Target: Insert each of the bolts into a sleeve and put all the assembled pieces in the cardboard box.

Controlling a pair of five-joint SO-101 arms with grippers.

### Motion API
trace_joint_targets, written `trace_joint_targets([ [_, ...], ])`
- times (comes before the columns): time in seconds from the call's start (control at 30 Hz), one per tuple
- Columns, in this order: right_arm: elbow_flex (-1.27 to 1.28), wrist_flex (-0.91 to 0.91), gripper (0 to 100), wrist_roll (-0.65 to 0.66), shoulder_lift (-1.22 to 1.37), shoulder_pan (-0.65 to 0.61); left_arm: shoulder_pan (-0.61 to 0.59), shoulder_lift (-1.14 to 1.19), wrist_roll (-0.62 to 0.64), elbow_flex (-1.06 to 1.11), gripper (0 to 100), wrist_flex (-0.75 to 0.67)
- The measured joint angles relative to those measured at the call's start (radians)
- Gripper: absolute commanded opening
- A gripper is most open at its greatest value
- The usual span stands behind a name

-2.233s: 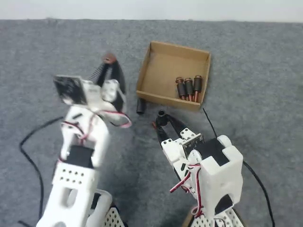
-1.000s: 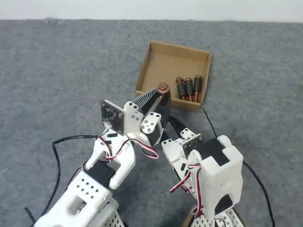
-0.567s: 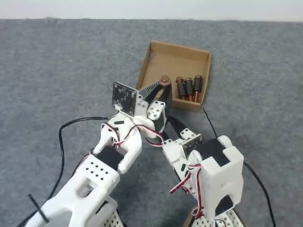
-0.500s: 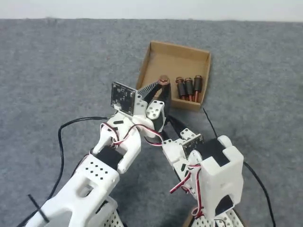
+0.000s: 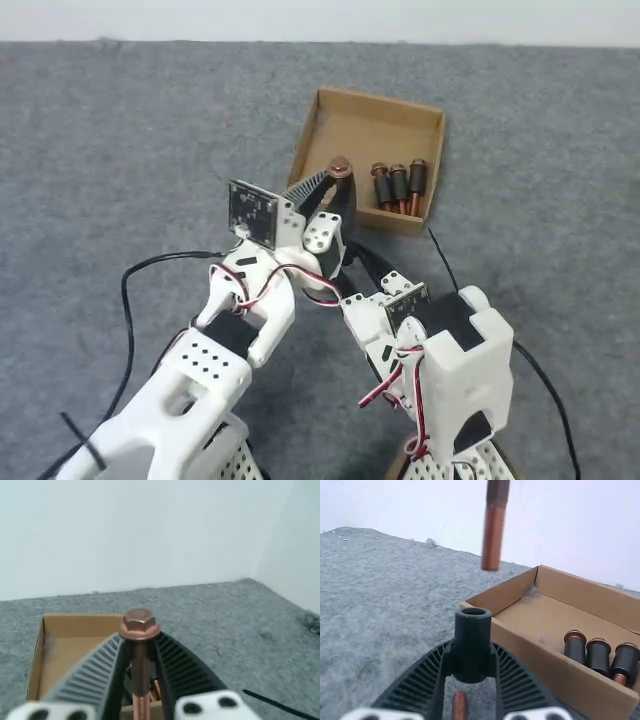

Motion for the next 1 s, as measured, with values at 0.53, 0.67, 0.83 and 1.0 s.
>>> trace_joint_targets([
  [0.53, 0.008, 0.0, 0.7, 0.0, -0.035, -0.003, 0.0, 0.0, 0.0, 0.092, 1, -0.005],
  [0.67, 0.018, 0.0, 0.7, 0.0, -0.071, -0.003, 0.005, 0.0, 0.0, 0.114, 1, -0.005],
  [0.83, 0.018, 0.0, 0.7, 0.0, -0.072, -0.003, 0.012, 0.0, 0.002, 0.115, 1, -0.014],
  [1.0, 0.018, 0.0, 0.7, 0.0, -0.072, -0.003, 0.012, 0.0, 0.002, 0.115, 1, -0.014],
])
